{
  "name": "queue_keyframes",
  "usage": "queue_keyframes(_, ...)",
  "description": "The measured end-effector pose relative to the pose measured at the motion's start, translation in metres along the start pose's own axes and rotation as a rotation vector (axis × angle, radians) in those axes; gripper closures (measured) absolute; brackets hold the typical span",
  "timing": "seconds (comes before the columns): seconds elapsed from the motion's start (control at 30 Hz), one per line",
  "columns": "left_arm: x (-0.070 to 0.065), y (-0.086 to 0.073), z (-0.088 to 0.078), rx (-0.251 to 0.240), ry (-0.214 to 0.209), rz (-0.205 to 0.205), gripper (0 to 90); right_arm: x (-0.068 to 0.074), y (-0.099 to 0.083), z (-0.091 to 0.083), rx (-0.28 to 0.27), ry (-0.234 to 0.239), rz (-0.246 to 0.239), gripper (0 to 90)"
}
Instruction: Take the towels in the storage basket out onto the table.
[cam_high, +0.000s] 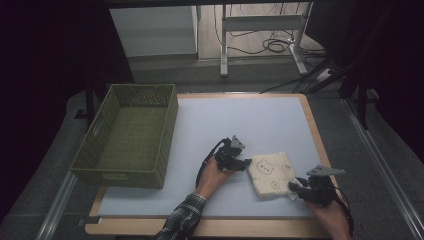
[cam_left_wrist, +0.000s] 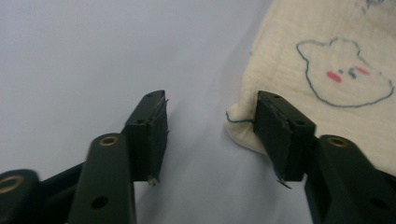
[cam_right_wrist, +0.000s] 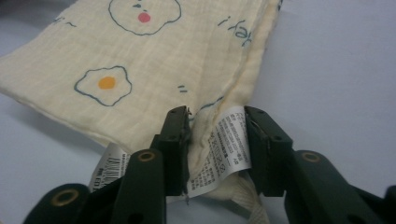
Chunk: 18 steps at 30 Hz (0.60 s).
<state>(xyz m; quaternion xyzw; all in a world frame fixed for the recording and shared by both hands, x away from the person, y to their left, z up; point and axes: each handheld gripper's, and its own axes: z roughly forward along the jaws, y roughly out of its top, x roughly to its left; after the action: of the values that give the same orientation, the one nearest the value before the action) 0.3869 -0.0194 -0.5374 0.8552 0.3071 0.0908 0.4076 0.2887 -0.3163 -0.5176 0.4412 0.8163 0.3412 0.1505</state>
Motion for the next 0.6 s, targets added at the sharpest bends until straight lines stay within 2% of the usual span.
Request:
queue_keyframes(0.07, 0.0, 0.002, 0.001, 0.008, -0.018, -0.01, 51.4, 0.001, 0.0, 0.0, 0.004, 0.011, 0.014, 71.3)
queue_keyframes(0.13, -0.001, 0.003, 0.001, 0.019, -0.036, -0.027, 57.7, 0.0, 0.001, 0.0, 0.011, 0.045, 0.043, 79.0)
queue_keyframes(0.2, -0.002, 0.004, 0.001, 0.03, -0.081, -0.041, 70.7, 0.001, 0.001, 0.0, 0.017, 0.056, 0.046, 81.7)
queue_keyframes(0.23, -0.003, 0.004, 0.001, 0.032, -0.094, -0.05, 79.6, 0.002, 0.001, 0.0, 0.018, 0.054, 0.044, 82.4)
queue_keyframes(0.27, -0.005, 0.005, 0.001, 0.032, -0.088, -0.04, 82.7, 0.002, 0.001, 0.0, 0.016, 0.054, 0.043, 82.7)
queue_keyframes(0.37, -0.009, 0.007, -0.002, 0.025, -0.065, 0.013, 85.7, 0.001, 0.001, -0.001, 0.011, 0.067, 0.059, 83.2)
queue_keyframes(0.47, -0.01, 0.009, -0.007, -0.014, -0.062, 0.019, 85.9, -0.002, 0.0, -0.001, -0.004, 0.094, 0.086, 83.2)
queue_keyframes(0.53, -0.011, 0.012, -0.01, -0.018, -0.061, 0.029, 85.8, -0.003, 0.0, -0.003, -0.017, 0.112, 0.101, 83.2)
queue_keyframes(0.6, -0.01, 0.014, -0.013, -0.02, -0.054, 0.04, 85.7, -0.002, 0.001, -0.006, -0.025, 0.116, 0.096, 83.2)
